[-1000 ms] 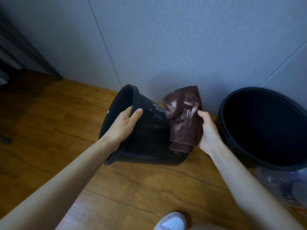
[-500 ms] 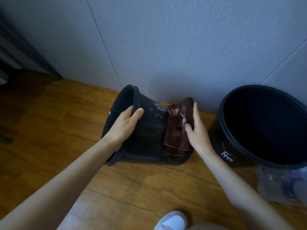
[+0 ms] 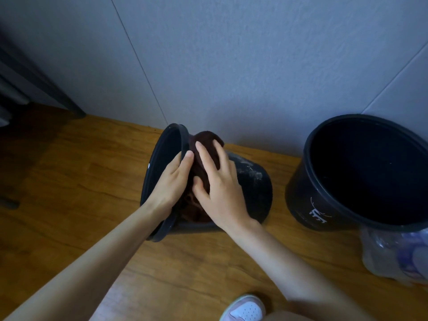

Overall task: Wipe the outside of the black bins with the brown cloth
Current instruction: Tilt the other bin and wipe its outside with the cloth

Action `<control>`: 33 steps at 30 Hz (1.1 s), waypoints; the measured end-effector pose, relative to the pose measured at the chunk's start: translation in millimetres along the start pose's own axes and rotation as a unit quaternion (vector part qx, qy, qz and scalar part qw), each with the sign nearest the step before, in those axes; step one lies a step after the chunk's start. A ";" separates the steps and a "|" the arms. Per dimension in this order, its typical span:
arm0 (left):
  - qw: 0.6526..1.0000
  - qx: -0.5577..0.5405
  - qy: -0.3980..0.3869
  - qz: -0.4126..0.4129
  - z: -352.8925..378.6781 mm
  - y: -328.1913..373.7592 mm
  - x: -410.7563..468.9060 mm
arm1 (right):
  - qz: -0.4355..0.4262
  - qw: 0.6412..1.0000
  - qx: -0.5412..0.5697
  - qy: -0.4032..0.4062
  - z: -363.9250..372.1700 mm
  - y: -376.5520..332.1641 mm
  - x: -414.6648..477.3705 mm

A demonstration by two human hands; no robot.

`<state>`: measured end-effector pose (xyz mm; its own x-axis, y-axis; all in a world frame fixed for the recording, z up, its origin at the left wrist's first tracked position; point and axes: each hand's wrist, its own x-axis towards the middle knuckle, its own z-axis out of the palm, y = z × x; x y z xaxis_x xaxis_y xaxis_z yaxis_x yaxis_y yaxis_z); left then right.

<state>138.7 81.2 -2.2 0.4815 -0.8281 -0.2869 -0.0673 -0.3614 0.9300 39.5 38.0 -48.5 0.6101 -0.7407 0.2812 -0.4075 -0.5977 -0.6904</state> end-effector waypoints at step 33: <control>0.996 0.075 -0.023 0.052 -13.1 -16.0 -4.7 | 0.304 0.940 -0.118 -0.103 -27.6 97.3 -1.7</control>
<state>148.9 96.5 -12.8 0.4257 -0.8813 -0.2051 -0.2465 -0.3310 0.9108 -19.9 -27.5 -97.7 0.3235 -0.9071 -0.2693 -0.8479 -0.1515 -0.5081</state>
